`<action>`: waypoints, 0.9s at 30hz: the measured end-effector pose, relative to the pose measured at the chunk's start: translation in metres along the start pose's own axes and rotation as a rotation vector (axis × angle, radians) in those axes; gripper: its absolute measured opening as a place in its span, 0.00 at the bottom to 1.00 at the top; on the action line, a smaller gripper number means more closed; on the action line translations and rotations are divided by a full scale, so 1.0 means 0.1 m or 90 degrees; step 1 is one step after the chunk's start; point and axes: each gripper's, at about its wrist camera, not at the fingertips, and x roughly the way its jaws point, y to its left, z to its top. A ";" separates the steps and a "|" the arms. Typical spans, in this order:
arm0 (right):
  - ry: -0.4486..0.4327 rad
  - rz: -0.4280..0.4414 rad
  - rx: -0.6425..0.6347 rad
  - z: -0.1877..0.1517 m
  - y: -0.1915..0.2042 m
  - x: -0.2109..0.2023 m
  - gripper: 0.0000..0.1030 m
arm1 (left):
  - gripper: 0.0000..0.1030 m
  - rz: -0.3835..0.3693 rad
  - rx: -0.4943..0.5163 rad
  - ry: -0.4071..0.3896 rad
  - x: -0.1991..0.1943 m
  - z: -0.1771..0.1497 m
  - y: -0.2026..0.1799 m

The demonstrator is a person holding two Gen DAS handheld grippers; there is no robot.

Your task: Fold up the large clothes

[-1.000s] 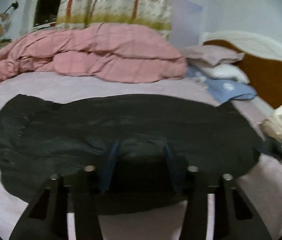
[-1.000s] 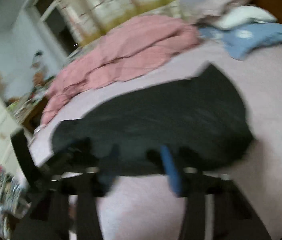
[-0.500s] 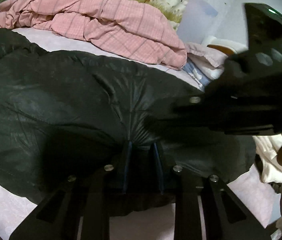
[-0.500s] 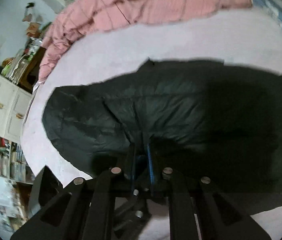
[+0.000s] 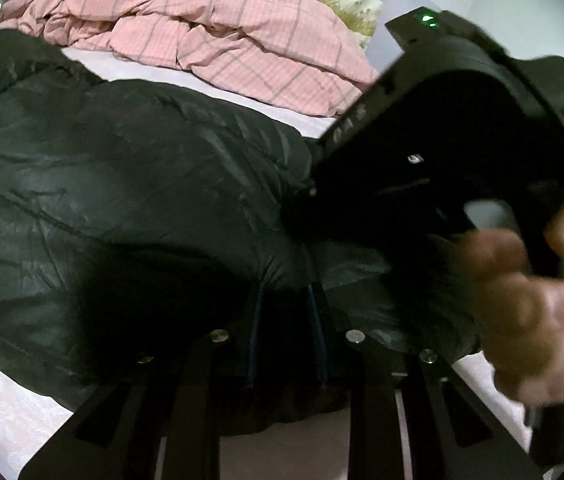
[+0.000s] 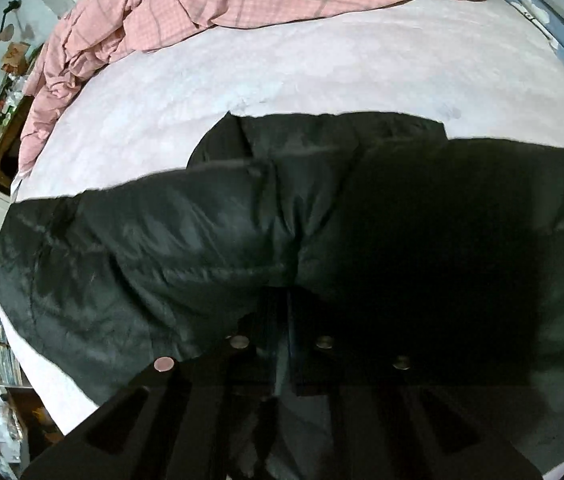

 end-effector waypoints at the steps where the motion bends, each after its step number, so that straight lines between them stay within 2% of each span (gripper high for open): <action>1: -0.002 0.000 0.007 0.06 0.00 0.01 0.01 | 0.22 -0.002 -0.003 0.000 0.00 0.00 0.01; 5: -0.039 -0.029 -0.010 0.29 0.06 0.02 0.01 | 0.22 0.002 0.003 -0.003 0.00 0.01 0.00; 7: -0.023 -0.016 -0.005 0.41 -0.01 0.10 0.01 | 0.22 -0.002 -0.001 -0.004 0.00 0.01 0.02; 9: -0.035 -0.019 0.007 0.51 -0.07 0.14 0.00 | 0.22 -0.007 -0.005 -0.004 0.00 0.01 0.03; 12: -0.075 -0.067 -0.009 0.60 -0.10 0.18 0.00 | 0.22 -0.004 0.001 -0.007 -0.01 0.00 0.01; 14: -0.083 -0.042 -0.003 0.59 -0.12 0.16 0.00 | 0.22 -0.004 0.001 -0.008 -0.02 0.00 0.01; 17: -0.145 0.036 -0.025 0.38 -0.14 -0.23 0.00 | 0.22 -0.006 0.002 -0.009 -0.03 -0.01 0.01; 20: -0.193 0.090 -0.075 0.03 -0.12 -0.66 0.00 | 0.22 -0.007 0.003 -0.010 -0.04 -0.01 0.02; 24: -0.245 0.106 -0.117 -0.57 -0.23 -1.13 0.01 | 0.22 -0.006 0.003 -0.010 -0.04 -0.01 0.02; 27: -0.269 0.107 -0.102 -0.96 -0.44 -1.33 0.11 | 0.22 -0.003 0.007 -0.012 -0.05 0.00 0.00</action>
